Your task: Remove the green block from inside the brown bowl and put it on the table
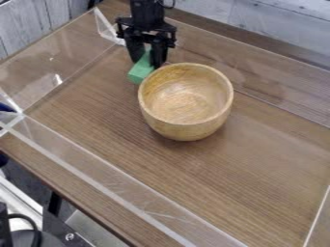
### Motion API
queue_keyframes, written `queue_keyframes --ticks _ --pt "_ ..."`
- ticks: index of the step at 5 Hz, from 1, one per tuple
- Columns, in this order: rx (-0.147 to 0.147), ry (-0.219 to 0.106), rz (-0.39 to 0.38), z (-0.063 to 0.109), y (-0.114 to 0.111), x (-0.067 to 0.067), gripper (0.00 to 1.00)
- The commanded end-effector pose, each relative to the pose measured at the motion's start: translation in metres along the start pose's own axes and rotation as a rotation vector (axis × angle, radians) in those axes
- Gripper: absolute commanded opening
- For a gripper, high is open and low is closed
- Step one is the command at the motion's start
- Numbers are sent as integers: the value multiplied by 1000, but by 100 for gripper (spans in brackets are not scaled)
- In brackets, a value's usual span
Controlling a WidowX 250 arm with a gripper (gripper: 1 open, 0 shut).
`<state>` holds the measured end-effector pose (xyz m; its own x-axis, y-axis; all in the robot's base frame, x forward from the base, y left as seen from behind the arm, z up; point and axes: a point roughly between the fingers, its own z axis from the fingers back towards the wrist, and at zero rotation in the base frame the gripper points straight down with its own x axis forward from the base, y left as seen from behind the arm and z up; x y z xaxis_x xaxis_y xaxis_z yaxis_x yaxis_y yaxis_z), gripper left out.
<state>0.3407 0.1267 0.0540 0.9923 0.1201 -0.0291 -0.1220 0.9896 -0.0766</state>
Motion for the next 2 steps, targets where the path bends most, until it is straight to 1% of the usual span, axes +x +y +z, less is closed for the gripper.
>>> queue_keyframes --ticks 1,2 --pt "21 -54 7 15 10 7 0" --pt "25 -53 18 14 16 8 0"
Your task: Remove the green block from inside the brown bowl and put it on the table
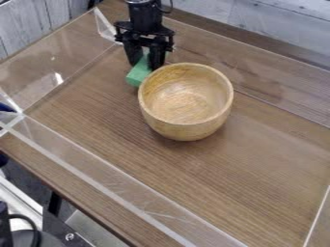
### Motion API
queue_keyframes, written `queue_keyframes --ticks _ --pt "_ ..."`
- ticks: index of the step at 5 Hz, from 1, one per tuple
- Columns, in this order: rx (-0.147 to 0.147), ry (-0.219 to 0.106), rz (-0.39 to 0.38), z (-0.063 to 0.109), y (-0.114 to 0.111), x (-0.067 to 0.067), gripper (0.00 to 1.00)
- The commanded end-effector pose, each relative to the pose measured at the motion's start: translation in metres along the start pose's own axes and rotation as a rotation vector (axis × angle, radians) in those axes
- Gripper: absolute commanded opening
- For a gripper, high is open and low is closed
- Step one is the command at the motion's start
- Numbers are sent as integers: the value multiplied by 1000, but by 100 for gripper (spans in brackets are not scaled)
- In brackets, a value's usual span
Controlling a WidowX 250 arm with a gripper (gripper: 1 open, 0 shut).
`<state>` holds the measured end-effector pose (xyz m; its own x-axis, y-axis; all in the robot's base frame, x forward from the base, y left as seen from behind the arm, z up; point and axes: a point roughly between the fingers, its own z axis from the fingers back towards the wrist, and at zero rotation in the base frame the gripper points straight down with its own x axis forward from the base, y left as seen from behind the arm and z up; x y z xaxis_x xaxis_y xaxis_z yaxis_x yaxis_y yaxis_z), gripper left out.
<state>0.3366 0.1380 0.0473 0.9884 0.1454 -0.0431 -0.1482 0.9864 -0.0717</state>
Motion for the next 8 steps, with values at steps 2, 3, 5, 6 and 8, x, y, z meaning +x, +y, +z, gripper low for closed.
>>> queue_keyframes --ticks 2,3,5,6,8 --pt "25 -64 14 17 15 11 0" --pt "28 -61 23 15 19 11 0" --pt "34 -57 31 12 25 11 0" --pt "36 -54 33 12 27 10 0" --pt "39 -49 39 9 31 9 0"
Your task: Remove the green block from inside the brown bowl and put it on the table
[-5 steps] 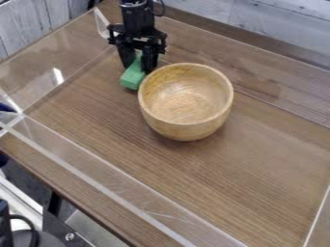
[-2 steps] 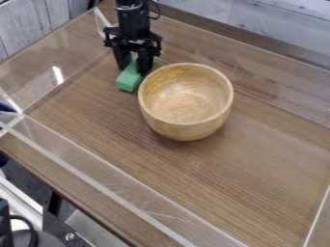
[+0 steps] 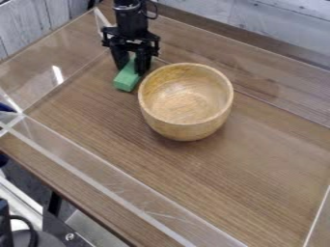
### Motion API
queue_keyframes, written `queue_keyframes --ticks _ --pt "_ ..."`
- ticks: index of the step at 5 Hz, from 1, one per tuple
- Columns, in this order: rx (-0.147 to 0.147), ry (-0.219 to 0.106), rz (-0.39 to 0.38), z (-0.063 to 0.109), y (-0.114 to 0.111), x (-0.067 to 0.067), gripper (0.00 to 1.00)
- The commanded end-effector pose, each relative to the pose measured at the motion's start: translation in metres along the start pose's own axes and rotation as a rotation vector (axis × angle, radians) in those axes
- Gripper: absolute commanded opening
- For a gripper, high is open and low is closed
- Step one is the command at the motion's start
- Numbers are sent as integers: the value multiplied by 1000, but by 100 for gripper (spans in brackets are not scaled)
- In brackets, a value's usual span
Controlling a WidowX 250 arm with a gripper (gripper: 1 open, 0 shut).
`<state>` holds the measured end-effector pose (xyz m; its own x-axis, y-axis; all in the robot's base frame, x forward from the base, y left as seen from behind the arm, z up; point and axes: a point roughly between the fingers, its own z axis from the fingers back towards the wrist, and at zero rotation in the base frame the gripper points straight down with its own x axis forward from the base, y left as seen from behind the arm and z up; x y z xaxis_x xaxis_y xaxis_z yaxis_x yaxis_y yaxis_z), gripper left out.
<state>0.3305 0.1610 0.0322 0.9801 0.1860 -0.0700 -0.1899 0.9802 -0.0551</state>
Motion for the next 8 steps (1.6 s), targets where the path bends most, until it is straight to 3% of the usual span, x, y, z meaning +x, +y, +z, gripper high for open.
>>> queue_keyframes --ticks 1,8 --pt "25 -72 1 22 9 11 0" --pt "21 -50 18 17 20 8 0"
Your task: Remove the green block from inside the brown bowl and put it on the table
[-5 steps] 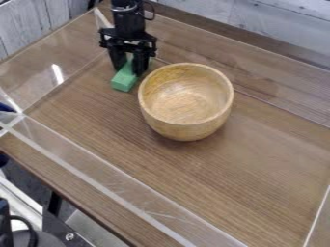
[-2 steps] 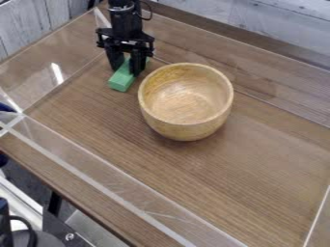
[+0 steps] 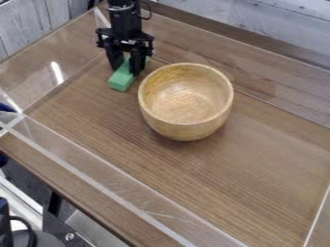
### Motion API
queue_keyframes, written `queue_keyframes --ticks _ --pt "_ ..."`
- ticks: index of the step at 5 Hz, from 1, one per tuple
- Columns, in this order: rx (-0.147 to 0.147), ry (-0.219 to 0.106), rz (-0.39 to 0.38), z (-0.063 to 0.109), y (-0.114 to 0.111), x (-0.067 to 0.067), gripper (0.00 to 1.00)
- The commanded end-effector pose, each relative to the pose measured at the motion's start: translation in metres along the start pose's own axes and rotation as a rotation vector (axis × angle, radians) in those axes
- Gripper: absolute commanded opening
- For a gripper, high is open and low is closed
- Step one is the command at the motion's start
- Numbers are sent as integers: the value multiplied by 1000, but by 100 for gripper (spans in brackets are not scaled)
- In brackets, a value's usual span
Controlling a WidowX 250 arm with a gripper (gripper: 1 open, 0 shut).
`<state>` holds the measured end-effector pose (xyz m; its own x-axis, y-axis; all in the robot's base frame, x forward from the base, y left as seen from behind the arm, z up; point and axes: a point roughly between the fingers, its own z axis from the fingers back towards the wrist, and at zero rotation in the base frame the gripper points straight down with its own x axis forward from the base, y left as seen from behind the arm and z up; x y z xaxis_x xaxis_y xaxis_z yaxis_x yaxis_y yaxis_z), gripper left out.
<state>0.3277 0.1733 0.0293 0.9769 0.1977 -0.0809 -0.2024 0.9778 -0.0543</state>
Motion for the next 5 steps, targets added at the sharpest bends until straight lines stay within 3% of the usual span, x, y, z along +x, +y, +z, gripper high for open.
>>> queue_keyframes --ticks 1,2,3,4,5 --pt "19 -57 12 18 9 8 0" --pt "16 -54 18 17 12 8 0" --pt "11 -52 25 21 14 6 100" --pt "-1 -62 29 31 14 3 100" --pt "-18 -97 31 53 15 -1 100"
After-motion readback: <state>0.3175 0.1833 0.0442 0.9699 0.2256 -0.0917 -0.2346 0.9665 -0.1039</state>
